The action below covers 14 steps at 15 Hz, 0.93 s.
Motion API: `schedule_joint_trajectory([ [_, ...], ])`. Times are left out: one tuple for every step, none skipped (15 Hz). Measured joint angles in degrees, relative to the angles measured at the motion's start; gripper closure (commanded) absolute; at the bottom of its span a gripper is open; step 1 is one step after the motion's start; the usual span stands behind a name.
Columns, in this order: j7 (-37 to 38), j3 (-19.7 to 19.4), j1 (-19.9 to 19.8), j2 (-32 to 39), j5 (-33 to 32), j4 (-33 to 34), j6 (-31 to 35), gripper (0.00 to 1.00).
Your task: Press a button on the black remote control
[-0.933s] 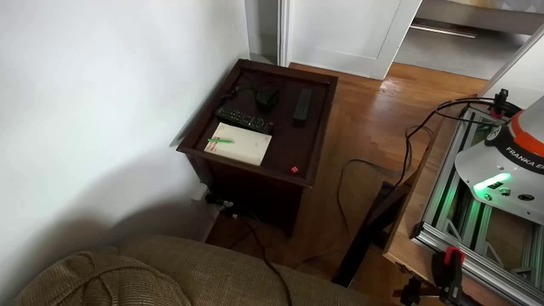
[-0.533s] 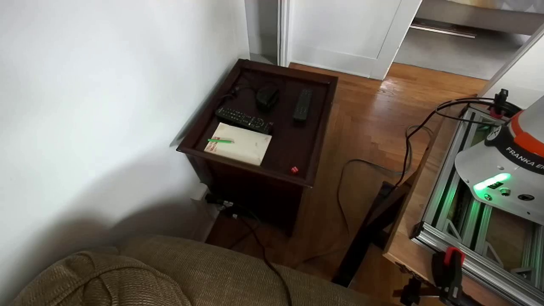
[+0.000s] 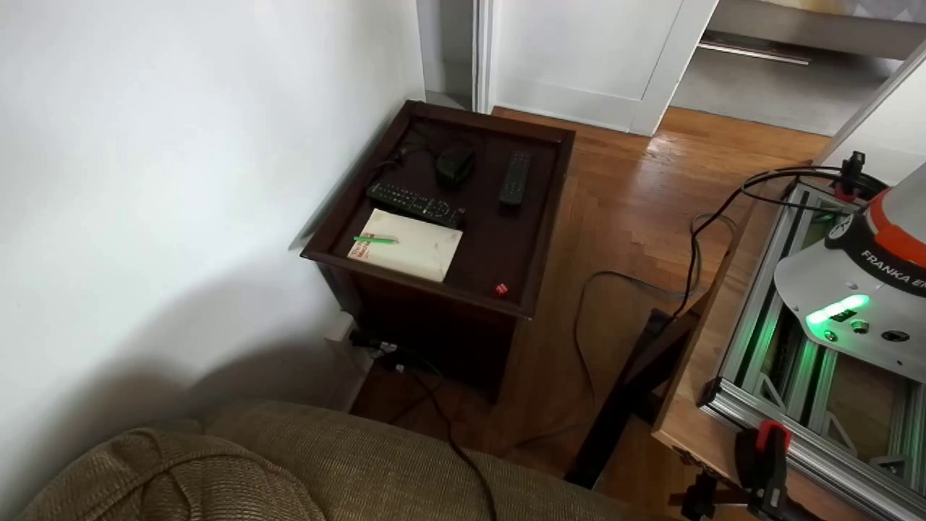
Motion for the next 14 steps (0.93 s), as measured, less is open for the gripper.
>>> schedule_joint_trajectory([
  [0.0, 0.0, 0.0, 0.0, 0.0, 0.0, 0.0, 0.0],
  [0.0, 0.0, 0.0, 0.0, 0.0, 0.0, 0.0, 0.0],
  [0.0, 0.1, 0.0, 0.0, 0.0, 0.0, 0.0, 0.0],
  [-0.8, 0.3, 0.1, 0.0, 0.1, 0.0, 0.0, 0.0],
  [-2.2, 0.7, 0.4, 0.1, 0.4, 0.0, 0.0, 0.0],
  [-3.5, 1.4, 1.0, 0.3, 0.8, 0.1, 0.0, 0.0],
  [-4.5, 2.4, 1.9, 0.7, 1.3, 0.1, 0.1, 0.0],
  [-5.2, 3.5, 2.9, 1.4, 1.9, 0.2, 0.5, 0.0],
  [-5.5, 4.7, 4.0, 2.3, 2.5, 0.3, 1.2, 0.0],
  [-5.7, 5.9, 5.1, 3.5, 3.1, 0.4, 2.3, 0.0],
  [-5.7, 7.0, 6.0, 4.9, 3.2, 0.4, 4.4, 0.0],
  [-5.7, 8.0, 6.6, 6.6, 3.2, 0.4, 7.2, 0.0],
  [-5.8, 8.7, 7.1, 8.6, 3.2, 0.4, 10.0, 0.0],
  [-6.3, 9.1, 7.3, 10.7, 3.2, 0.5, 12.6, 0.0],
])
